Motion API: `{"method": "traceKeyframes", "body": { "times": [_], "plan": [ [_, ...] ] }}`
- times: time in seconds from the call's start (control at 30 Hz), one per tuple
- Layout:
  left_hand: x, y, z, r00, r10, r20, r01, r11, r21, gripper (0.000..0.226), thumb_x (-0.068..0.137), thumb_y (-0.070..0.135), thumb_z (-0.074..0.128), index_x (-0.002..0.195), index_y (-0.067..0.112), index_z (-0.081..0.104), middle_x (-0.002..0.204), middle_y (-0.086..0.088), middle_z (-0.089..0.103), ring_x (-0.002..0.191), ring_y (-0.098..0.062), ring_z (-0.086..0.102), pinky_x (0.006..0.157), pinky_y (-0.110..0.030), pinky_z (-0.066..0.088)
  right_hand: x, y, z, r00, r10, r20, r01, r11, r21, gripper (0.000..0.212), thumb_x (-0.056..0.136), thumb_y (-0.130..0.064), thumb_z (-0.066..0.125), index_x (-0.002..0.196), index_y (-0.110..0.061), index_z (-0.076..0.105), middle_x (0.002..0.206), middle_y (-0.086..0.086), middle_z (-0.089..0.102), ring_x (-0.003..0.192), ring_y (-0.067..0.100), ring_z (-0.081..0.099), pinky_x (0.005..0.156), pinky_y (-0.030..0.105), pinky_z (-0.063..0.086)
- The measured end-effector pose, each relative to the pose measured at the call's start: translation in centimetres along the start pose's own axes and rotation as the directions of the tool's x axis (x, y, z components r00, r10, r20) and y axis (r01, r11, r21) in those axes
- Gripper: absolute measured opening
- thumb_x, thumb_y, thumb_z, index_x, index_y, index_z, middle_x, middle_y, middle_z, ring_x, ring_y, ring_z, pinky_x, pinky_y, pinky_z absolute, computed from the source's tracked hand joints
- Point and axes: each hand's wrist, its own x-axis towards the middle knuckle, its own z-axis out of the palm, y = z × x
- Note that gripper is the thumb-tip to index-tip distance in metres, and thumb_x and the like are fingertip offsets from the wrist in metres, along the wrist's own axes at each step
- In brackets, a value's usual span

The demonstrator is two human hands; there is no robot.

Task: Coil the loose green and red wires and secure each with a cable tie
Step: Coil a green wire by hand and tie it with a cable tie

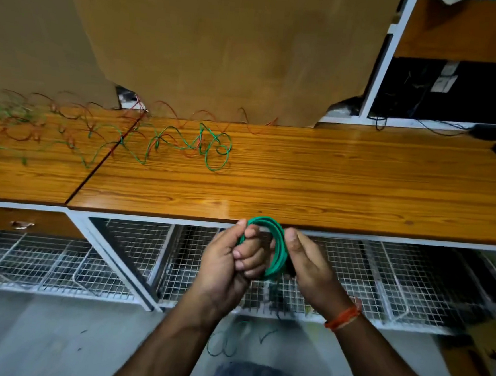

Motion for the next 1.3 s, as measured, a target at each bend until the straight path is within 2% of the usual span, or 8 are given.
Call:
{"method": "traceKeyframes", "body": {
  "times": [0.2,0.4,0.5,0.67,0.9,1.03,1.13,1.3],
  "plan": [
    [1.1,-0.4,0.1,0.980,0.134,-0.146,-0.155,0.978,-0.139,0.025,0.096,0.028,0.046,0.073,0.018,0.051,0.043,0.010,0.029,0.033,-0.001,0.026,0.038,-0.017,0.017,-2.4,3.3,-7.5,0.982,0.144,0.123,-0.139,0.989,-0.045,0.012,0.091,-0.010,0.073,0.099,-0.013,0.065,0.071,-0.005,0.061,0.067,0.012,0.058,0.064,0.027,0.047],
    [0.7,-1.4,-1.0,0.932,0.251,-0.260,-0.288,0.950,-0.117,0.037,0.110,0.029,0.034,0.077,0.020,0.048,0.047,0.010,0.031,0.038,-0.002,0.028,0.041,-0.016,0.024,-4.0,4.0,-11.5,0.999,-0.042,0.034,0.050,0.957,-0.285,0.016,0.093,-0.006,0.072,0.097,-0.021,0.076,0.092,-0.015,0.073,0.088,0.003,0.069,0.076,0.019,0.054],
    [0.8,-2.7,-0.5,0.895,0.328,-0.301,-0.309,0.945,0.112,0.034,0.111,0.031,0.034,0.082,0.018,0.047,0.054,0.009,0.035,0.044,-0.006,0.032,0.045,-0.018,0.032,-4.4,3.1,-11.1,0.961,-0.204,0.187,0.262,0.890,-0.372,0.011,0.095,-0.018,0.072,0.102,-0.022,0.078,0.098,-0.016,0.072,0.096,0.007,0.069,0.082,0.023,0.055],
    [1.4,-5.3,1.0,0.859,0.446,-0.251,-0.279,0.819,0.501,0.036,0.112,0.028,0.033,0.086,0.011,0.051,0.060,-0.003,0.057,0.055,-0.017,0.056,0.058,-0.027,0.051,-4.0,0.4,-8.2,0.840,-0.396,0.371,0.525,0.767,-0.370,0.017,0.101,-0.028,0.065,0.107,-0.019,0.078,0.090,-0.003,0.064,0.081,0.014,0.062,0.068,0.039,0.051],
    [0.4,-7.7,1.5,0.887,0.461,-0.011,-0.250,0.499,0.830,0.041,0.110,0.035,0.041,0.077,0.012,0.051,0.060,0.001,0.054,0.055,-0.018,0.050,0.055,-0.032,0.042,-2.5,-2.6,-8.1,0.789,-0.485,0.376,0.607,0.710,-0.357,0.012,0.097,-0.019,0.070,0.107,-0.016,0.074,0.093,-0.001,0.066,0.083,0.015,0.063,0.072,0.038,0.052],
    [-0.3,-8.0,1.7,0.911,0.412,-0.007,-0.241,0.546,0.803,0.041,0.111,0.029,0.039,0.073,0.022,0.052,0.053,0.001,0.042,0.047,-0.015,0.035,0.047,-0.026,0.030,-1.3,-3.5,-9.3,0.796,-0.468,0.384,0.591,0.736,-0.329,0.014,0.092,-0.012,0.074,0.106,-0.013,0.075,0.095,-0.004,0.069,0.089,0.006,0.063,0.076,0.027,0.052],
    [-0.3,-7.9,1.6,0.933,0.360,0.007,-0.240,0.606,0.758,0.036,0.103,0.036,0.040,0.079,0.011,0.051,0.053,0.004,0.035,0.047,-0.011,0.025,0.047,-0.023,0.021,-0.6,-3.2,-10.1,0.840,-0.430,0.330,0.531,0.776,-0.341,0.014,0.090,-0.010,0.076,0.103,-0.015,0.076,0.093,-0.007,0.068,0.086,0.001,0.060,0.073,0.015,0.046],
    [-1.0,-7.9,1.5,0.963,0.269,0.000,-0.185,0.663,0.725,0.039,0.099,0.044,0.044,0.082,0.012,0.058,0.055,0.002,0.030,0.049,-0.013,0.022,0.049,-0.024,0.018,0.0,-2.1,-9.1,0.903,-0.395,0.169,0.429,0.851,-0.304,0.013,0.089,-0.011,0.077,0.101,-0.017,0.076,0.094,-0.009,0.068,0.091,0.010,0.064,0.077,0.032,0.053]
  ]
}}
